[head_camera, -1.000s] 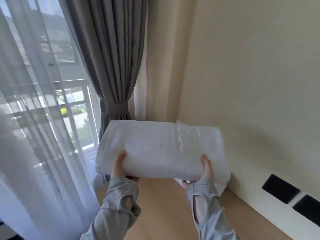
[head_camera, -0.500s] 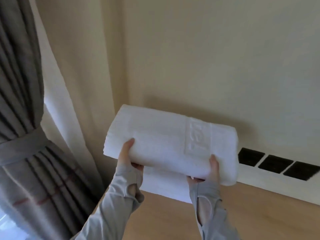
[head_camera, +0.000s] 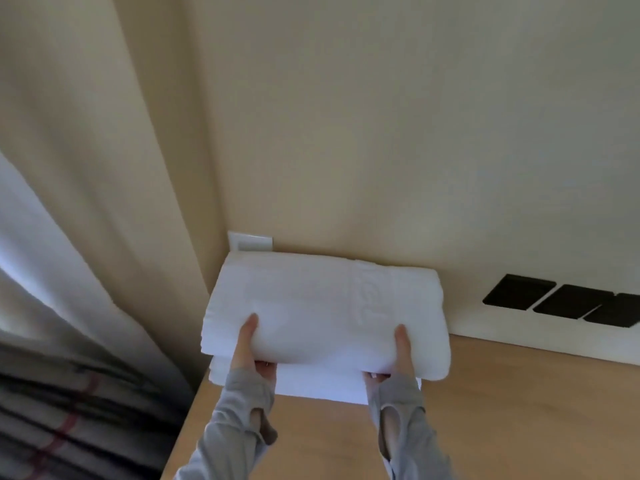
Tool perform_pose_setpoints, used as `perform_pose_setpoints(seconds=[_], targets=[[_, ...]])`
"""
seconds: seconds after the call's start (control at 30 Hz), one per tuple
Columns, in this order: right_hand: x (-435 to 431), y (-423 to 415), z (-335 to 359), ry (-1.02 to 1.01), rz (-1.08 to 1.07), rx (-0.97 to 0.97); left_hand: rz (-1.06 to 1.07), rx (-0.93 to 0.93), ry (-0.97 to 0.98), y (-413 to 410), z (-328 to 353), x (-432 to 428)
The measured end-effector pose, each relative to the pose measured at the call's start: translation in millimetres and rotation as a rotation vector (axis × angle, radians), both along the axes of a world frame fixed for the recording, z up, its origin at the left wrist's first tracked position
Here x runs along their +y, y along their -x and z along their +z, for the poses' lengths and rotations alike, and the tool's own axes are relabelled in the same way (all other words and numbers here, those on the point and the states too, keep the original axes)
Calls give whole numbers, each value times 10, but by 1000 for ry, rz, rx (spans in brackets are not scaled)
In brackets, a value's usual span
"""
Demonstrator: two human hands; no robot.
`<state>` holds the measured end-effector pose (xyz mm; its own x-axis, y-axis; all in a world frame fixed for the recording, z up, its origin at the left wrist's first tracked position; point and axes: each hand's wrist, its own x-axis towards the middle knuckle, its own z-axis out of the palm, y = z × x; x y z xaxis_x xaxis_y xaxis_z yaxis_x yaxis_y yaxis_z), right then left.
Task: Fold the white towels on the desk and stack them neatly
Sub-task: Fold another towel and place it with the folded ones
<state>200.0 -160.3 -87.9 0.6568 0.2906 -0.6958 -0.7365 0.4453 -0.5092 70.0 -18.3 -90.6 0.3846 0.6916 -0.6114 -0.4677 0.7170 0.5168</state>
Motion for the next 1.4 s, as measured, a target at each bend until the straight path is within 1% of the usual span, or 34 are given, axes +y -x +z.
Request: perform_pose_setpoints(seconds=[0.07,0.1,0.17,0.2,0.23,0.27,0.33,0.4,0.43,0.5,0.57,0.63,0.83,0.9,1.03,1.13,1.4], targets=[[-46,8,19,-3,-88,36,-20,-2,15,75,20,42],[-92,5,73,23,-98,39,-31,36,-12,120,6,79],[-244,-80,78,126,-64,1,-31,141,-57,269,21,209],[-352,-159,74,226,-38,-45,-42,183,-71,358,45,306],[-464,-247,91,334,8,-108,-81,219,-84,430,53,438],[-564,-358,113,397,65,-178,-142,257,-82,477,86,576],[-628,-548,250,412,234,-221,-345,344,-99,492,191,783],[-561,-734,346,506,436,-275,-553,446,-136,431,334,899],[-506,-813,381,569,520,-305,-629,498,-157,387,393,935],[-384,-880,429,605,589,-334,-709,592,-225,290,501,972],[-323,-899,421,605,598,-364,-670,667,-325,210,548,979],[-340,-869,411,610,585,-405,-592,693,-422,182,565,966],[-446,-811,407,530,392,-536,-433,623,-666,310,726,950],[-389,-808,427,539,391,-579,-430,610,-653,316,730,1028],[-262,-751,292,612,468,-568,-510,671,-466,265,435,1037],[-206,-751,274,680,482,-580,-498,663,-380,242,281,1039],[-219,-821,275,770,494,-595,-469,724,-582,235,235,1097]])
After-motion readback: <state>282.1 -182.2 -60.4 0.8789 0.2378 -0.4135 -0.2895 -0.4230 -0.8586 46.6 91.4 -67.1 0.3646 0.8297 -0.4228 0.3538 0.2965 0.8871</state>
